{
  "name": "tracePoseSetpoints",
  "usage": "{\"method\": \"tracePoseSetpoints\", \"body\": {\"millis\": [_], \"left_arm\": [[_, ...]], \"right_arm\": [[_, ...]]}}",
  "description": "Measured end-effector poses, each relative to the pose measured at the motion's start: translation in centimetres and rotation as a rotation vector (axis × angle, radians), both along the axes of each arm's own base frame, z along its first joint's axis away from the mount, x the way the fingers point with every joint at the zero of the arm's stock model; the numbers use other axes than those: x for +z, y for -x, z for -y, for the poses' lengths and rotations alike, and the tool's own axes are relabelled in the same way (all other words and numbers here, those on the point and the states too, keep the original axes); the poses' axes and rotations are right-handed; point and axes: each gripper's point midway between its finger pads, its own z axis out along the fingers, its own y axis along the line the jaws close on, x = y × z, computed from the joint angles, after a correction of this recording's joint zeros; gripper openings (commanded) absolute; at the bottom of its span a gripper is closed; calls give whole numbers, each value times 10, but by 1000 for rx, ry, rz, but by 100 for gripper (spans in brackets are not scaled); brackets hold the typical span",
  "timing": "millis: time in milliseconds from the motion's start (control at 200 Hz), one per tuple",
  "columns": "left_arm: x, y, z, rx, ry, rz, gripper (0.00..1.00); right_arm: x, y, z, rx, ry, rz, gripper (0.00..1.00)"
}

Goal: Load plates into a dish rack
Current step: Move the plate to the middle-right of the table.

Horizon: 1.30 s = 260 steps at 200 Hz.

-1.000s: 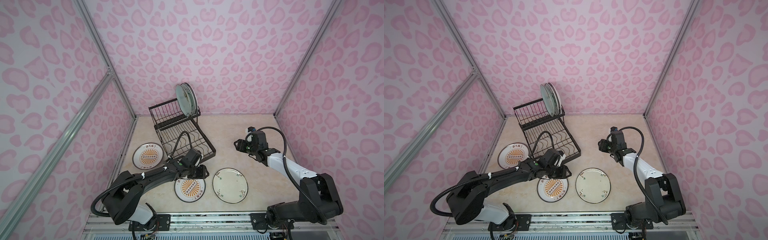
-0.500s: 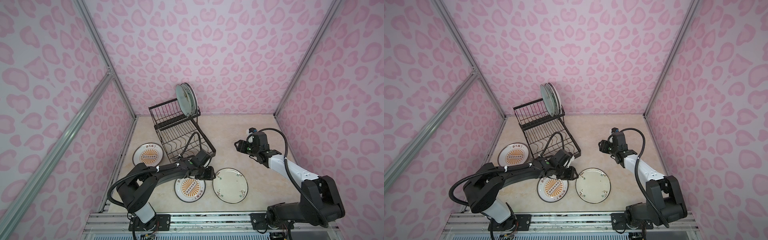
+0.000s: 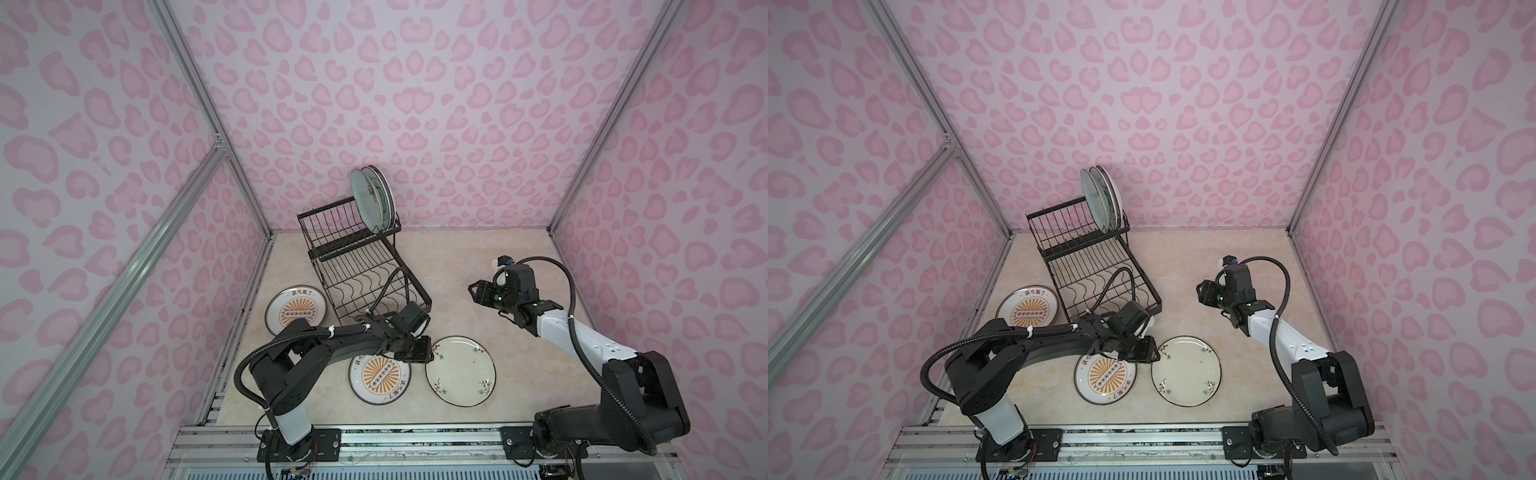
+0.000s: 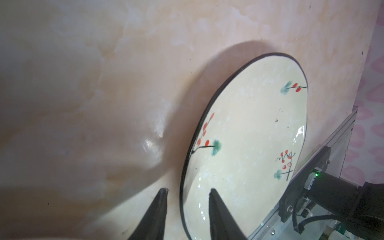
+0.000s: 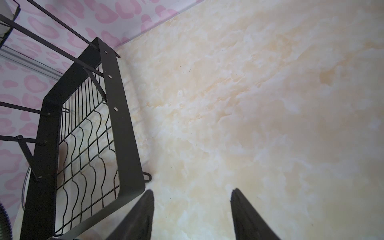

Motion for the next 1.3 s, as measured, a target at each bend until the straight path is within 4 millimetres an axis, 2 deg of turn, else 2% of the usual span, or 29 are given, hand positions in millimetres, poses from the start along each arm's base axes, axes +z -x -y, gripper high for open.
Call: {"method": "tracePoseSetpoints", "body": {"millis": [70, 85, 115, 375, 720, 980, 1300], "left_arm": [[-2, 1, 1, -4, -1, -7, 37], [-3, 1, 2, -5, -1, -8, 33], [-4, 2, 2, -7, -2, -12, 32], [-8, 5, 4, -16, -1, -27, 29], [-12, 2, 8, -10, -6, -35, 15], [-4, -4, 23, -16, 48, -27, 6], [-5, -17, 38, -9, 56, -20, 4]], "right_arm": [[1, 0, 0, 0, -1, 2, 59], [1, 0, 0, 0, -1, 3, 59], [2, 0, 0, 0, -2, 5, 59], [6, 2, 1, -1, -3, 15, 58], [8, 5, 4, -7, -4, 21, 58], [6, 9, 16, -35, -3, 16, 58], [2, 17, 34, -80, -1, 3, 58]]}}
